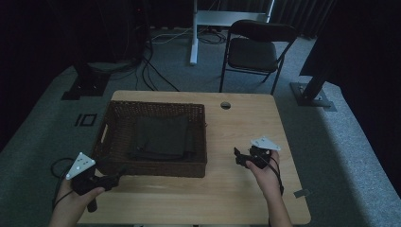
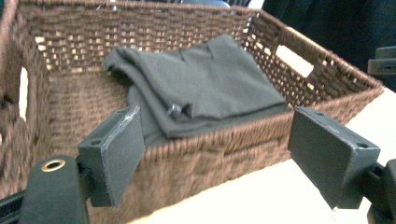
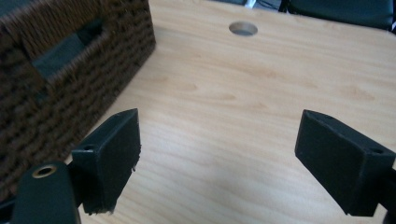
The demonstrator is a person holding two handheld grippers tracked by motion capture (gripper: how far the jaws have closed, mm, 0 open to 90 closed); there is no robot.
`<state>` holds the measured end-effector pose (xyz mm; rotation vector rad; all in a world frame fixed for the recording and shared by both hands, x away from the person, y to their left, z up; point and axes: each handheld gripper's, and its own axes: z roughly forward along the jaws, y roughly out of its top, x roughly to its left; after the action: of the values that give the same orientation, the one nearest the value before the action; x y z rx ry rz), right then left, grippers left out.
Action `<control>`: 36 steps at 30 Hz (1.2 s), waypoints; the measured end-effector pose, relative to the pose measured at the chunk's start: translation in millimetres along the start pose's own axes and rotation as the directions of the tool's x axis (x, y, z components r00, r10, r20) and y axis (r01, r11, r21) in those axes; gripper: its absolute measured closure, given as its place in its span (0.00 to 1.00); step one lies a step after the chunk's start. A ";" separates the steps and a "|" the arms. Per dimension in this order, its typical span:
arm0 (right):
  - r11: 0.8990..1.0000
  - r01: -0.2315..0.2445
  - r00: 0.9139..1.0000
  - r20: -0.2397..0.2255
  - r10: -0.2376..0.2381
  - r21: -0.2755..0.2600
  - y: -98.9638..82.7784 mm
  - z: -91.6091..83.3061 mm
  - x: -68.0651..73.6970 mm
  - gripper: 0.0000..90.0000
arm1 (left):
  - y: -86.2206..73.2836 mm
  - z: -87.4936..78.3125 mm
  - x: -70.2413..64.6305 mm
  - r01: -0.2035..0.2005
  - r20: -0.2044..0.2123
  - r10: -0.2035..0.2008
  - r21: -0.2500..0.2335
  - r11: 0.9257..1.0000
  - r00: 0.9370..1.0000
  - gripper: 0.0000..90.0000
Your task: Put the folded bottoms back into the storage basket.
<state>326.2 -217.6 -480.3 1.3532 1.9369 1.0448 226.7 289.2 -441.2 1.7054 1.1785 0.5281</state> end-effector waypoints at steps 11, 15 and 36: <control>0.998 -0.064 0.997 0.031 0.064 0.013 -25.1 1.5 -18.3 0.16 | -45.8 17.9 6.3 0.021 -0.051 -0.017 0.070 0.997 0.999 0.21; 0.997 -0.074 0.996 0.058 0.073 0.032 -35.0 3.4 -24.8 0.16 | -58.6 28.5 10.4 0.035 -0.066 -0.029 0.099 0.994 0.997 0.21; 0.976 -0.184 0.966 0.206 0.158 0.114 -76.6 4.4 -51.8 0.16 | -85.5 59.9 22.5 0.030 -0.207 0.011 0.192 0.981 0.978 0.20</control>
<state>308.2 -279.7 -546.6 1.6575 1.7947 0.8355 242.5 287.5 -546.8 1.8422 1.4265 0.6133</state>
